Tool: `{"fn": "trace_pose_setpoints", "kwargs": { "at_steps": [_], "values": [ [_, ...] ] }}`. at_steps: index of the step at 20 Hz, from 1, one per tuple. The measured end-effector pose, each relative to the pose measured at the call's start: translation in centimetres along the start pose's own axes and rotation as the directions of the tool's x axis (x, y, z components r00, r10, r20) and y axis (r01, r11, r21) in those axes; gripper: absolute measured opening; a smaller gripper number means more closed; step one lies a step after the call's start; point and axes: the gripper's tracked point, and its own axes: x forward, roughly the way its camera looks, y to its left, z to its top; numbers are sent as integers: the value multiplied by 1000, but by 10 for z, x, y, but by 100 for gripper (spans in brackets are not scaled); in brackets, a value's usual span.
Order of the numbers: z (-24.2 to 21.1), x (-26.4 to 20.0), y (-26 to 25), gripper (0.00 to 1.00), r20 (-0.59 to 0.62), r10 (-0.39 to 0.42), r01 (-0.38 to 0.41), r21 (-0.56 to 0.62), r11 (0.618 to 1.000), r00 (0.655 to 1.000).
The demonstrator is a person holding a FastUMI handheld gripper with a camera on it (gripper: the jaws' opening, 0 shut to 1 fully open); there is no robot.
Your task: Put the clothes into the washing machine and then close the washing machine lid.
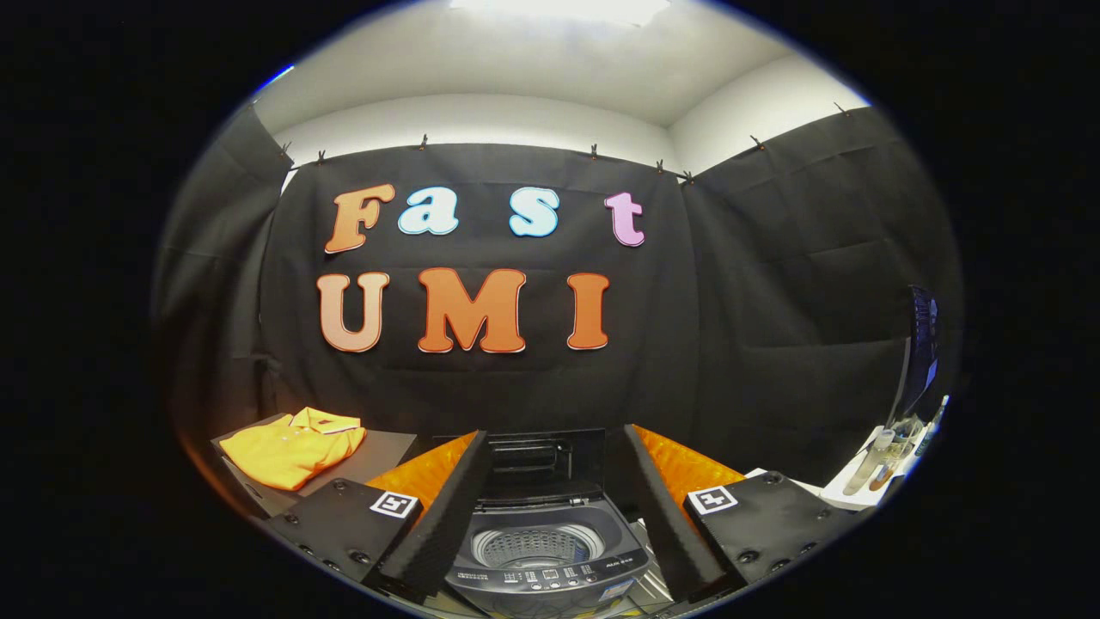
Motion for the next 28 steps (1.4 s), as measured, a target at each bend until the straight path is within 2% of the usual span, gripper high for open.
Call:
{"fn": "trace_pose_setpoints", "kwargs": {
  "at_steps": [4, 9, 12, 15, 18, 22, 26, 28],
  "values": [
    [19, -3, -12, 98, 67, -59, 58, 26, 998, 996],
    [35, -12, 1, 98, 117, -60, 74, -117, 990, 991],
    [39, -11, 22, 98, 120, -27, 38, -90, 995, 992],
    [45, -8, 41, 98, 132, -27, 23, 32, 999, 991],
    [30, -4, 97, 98, 75, 96, -100, 56, 993, 993],
    [30, 4, 155, 98, 55, 185, -188, 54, 981, 981],
    [27, 21, 235, 98, 1, 307, -306, 98, 947, 952],
    [17, 29, 286, 98, -50, 379, -369, 135, 919, 924]
  ]
}}
